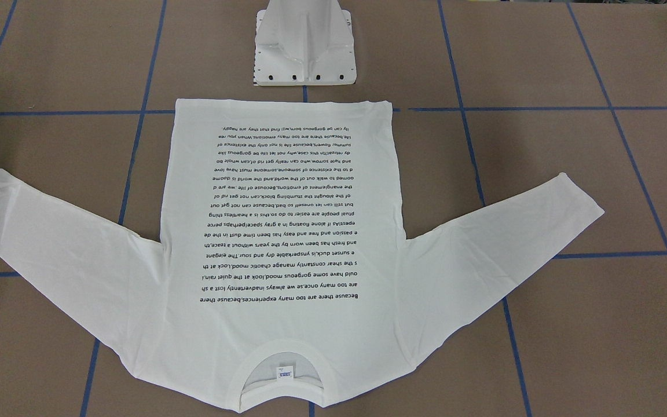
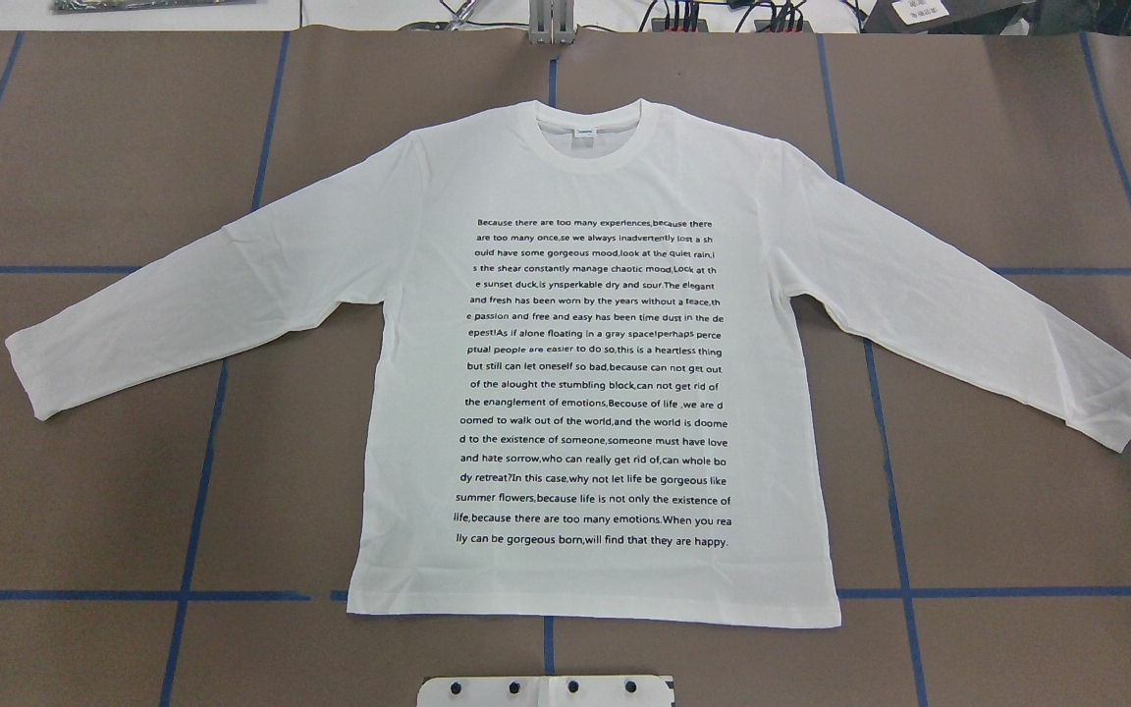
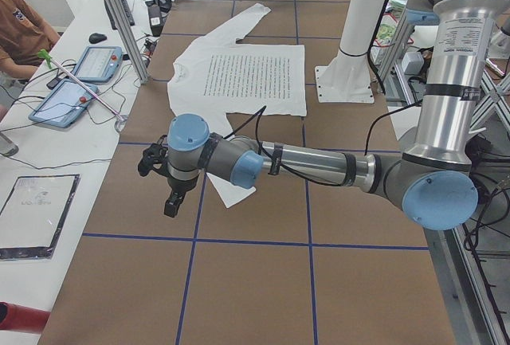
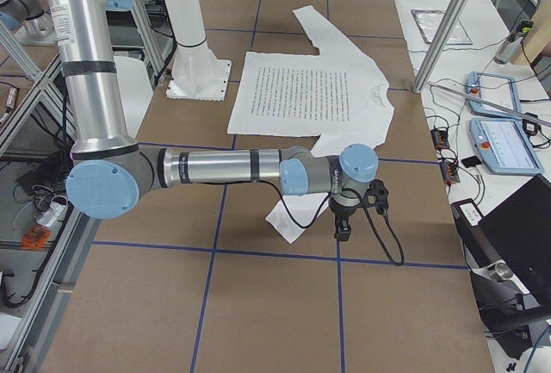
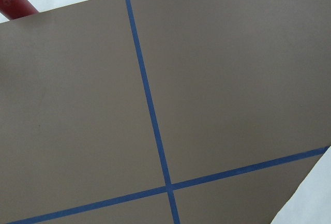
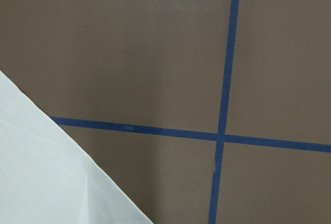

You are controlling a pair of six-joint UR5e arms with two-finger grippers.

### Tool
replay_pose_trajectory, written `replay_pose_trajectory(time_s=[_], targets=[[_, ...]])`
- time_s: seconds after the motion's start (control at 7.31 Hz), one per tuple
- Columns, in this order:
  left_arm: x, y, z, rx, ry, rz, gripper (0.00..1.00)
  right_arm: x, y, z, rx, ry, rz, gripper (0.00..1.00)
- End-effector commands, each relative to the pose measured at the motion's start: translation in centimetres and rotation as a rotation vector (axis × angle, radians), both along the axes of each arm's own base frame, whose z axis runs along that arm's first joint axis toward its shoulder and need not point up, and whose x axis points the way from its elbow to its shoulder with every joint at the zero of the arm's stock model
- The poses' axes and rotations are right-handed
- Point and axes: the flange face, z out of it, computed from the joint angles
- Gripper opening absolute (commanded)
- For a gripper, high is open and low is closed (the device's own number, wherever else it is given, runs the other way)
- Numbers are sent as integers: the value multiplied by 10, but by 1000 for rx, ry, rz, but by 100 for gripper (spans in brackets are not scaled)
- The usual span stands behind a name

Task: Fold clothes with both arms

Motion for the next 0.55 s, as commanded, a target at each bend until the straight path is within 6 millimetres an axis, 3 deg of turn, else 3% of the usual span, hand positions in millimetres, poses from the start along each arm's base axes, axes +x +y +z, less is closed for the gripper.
replay_pose_trajectory(time_s=[0.0,0.27,0.41], targets=[[0,7,-8,51,3,1,100,-2,-5,-1,4,6,-3,100],[1,13,6,42,0,0,100,-2,0,3,5,4,-4,100],[2,26,6,41,4,-1,100,-2,4,5,19,3,-5,100]])
